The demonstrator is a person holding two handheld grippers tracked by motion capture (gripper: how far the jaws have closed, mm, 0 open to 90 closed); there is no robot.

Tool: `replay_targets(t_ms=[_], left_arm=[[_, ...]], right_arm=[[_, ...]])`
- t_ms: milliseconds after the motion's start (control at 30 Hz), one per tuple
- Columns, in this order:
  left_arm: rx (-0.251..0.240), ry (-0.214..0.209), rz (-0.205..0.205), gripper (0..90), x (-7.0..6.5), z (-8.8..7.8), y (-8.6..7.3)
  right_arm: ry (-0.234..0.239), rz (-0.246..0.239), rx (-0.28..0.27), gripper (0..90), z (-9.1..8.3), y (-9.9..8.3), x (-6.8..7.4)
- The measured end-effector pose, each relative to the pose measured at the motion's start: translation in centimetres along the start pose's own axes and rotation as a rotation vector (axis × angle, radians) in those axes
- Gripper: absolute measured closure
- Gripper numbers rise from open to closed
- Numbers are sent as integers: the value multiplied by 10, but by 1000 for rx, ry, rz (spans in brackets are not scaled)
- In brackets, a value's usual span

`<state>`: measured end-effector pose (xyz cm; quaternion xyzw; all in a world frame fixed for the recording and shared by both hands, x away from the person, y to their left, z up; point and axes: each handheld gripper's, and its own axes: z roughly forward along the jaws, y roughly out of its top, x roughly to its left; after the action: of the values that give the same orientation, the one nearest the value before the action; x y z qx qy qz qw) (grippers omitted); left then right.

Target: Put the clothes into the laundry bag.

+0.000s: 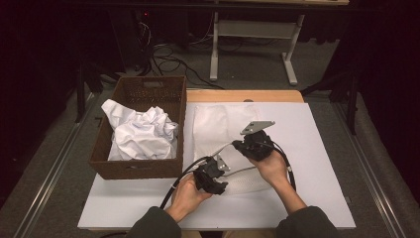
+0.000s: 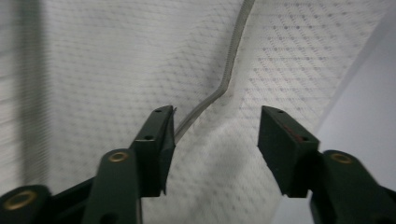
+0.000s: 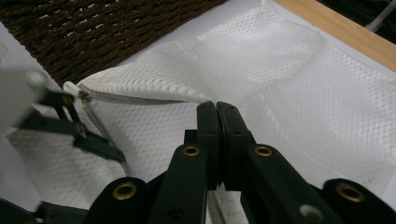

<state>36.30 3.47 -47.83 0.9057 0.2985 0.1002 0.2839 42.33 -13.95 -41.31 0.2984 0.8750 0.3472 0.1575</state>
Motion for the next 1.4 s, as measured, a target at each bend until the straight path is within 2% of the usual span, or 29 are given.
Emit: replay_targets(t_ms=[67,200,500,700,800,867,933,967,1167,1400], left_arm=[[7,-27,-23,442,7,-12,-1],[14,-43,-41,411,18,-28,-4],[34,22,-29,387,34,-66,-3],[69,39,2,354,44,-85,0],[88,41,-2,335,50,-92,0],[87,33,-15,329,55,-96,-1],[77,-7,-36,343,61,-101,-1],[76,-12,-40,343,62,-102,-1],[87,8,-25,322,66,-114,6],[112,-28,-40,256,82,-126,7]], right_arm=[[-2,-3,2,897,0,0,0],[-5,-11,5,898,-1,1,1],[-6,-3,9,897,-2,0,-1],[-7,-9,14,897,-2,0,-2],[-7,-10,20,897,-1,0,-3],[-6,-3,22,897,-1,0,-2],[-5,-3,23,897,-1,0,-2],[-7,-4,24,897,-1,0,-3],[-10,-5,23,897,-3,-1,-5],[-14,1,23,897,-7,-1,-7]])
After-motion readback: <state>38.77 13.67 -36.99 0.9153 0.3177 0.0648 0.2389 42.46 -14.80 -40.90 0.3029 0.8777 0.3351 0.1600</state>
